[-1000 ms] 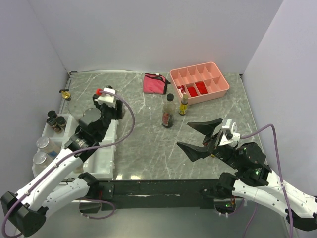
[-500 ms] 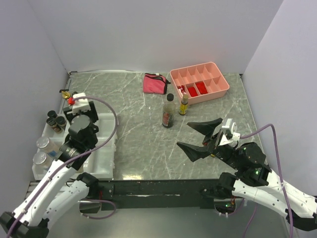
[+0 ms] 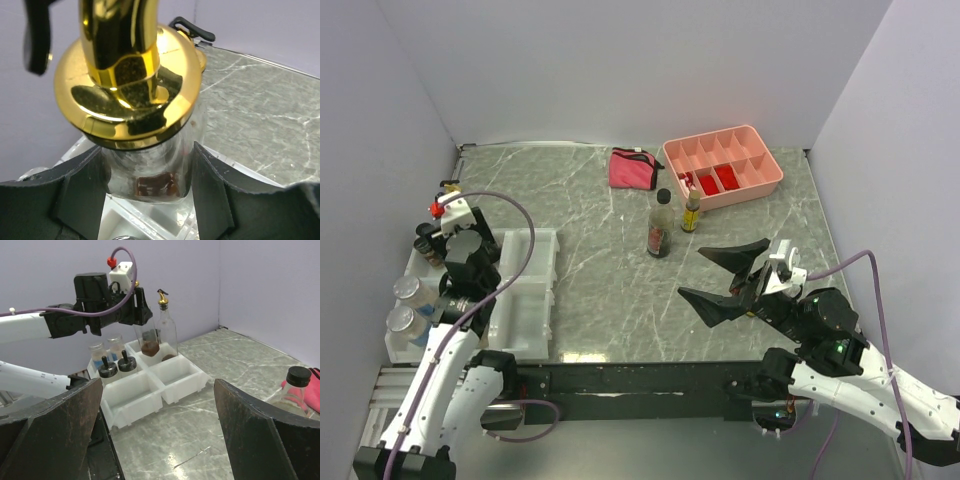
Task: Organize the condiment bottles
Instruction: Place the bottle in the storage box.
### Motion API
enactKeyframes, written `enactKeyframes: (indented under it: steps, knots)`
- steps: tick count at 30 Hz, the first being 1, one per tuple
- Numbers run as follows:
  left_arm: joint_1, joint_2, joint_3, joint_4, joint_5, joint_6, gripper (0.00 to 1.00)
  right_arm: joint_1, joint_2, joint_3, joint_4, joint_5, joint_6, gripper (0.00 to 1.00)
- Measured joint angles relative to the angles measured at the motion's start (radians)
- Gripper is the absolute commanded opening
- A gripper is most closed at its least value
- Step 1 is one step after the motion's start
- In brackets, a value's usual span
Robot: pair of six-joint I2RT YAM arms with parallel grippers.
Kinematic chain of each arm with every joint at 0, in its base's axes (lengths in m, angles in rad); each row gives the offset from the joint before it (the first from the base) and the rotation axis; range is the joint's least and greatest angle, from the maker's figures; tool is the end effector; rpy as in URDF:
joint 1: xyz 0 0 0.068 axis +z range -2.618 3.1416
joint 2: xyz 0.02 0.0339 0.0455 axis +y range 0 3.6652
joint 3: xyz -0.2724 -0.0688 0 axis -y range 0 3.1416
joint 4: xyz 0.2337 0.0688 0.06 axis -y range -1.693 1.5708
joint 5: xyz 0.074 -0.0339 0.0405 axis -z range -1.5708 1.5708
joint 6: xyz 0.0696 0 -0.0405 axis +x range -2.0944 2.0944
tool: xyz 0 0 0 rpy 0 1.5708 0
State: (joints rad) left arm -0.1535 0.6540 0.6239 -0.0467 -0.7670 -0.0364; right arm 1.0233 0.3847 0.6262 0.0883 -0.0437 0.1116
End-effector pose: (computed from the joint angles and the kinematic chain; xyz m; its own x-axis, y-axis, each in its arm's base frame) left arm 0.1684 0.0228 0.3226 -0.0549 -0.0180 -0.9983 -0.5761 0.8172 0.0169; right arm 0.0577 0.1005 0.3764 0.0701 0.3288 -0.9418 -0.8879 0.4510 0.0913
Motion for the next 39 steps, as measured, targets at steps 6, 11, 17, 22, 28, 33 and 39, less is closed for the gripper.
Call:
enactKeyframes:
  steps: [6,11,17,22,28,33,39]
  knots:
    - [0.044,0.045,-0.010,0.030,0.079,-0.032,0.01,0.000,-0.004,0.000,0.000,-0.001,0.000,1.00]
    - [0.081,0.047,-0.054,0.047,0.127,-0.041,0.01,0.000,-0.004,0.000,-0.003,-0.002,0.000,1.00]
    - [0.116,0.069,-0.096,0.072,0.171,-0.062,0.01,0.000,-0.008,0.000,-0.003,-0.002,0.000,1.00]
    - [0.150,0.114,-0.097,0.091,0.225,-0.095,0.06,0.000,-0.008,0.000,-0.007,-0.002,0.000,1.00]
    - [0.190,0.170,-0.097,0.092,0.267,-0.120,0.22,0.000,-0.010,0.000,-0.007,-0.002,0.000,1.00]
    - [0.201,0.182,-0.097,0.087,0.277,-0.140,0.68,0.000,-0.010,0.000,-0.007,-0.002,0.000,1.00]
    - [0.202,0.181,-0.092,0.105,0.274,-0.146,0.78,0.000,-0.010,0.000,-0.007,-0.001,0.000,1.00]
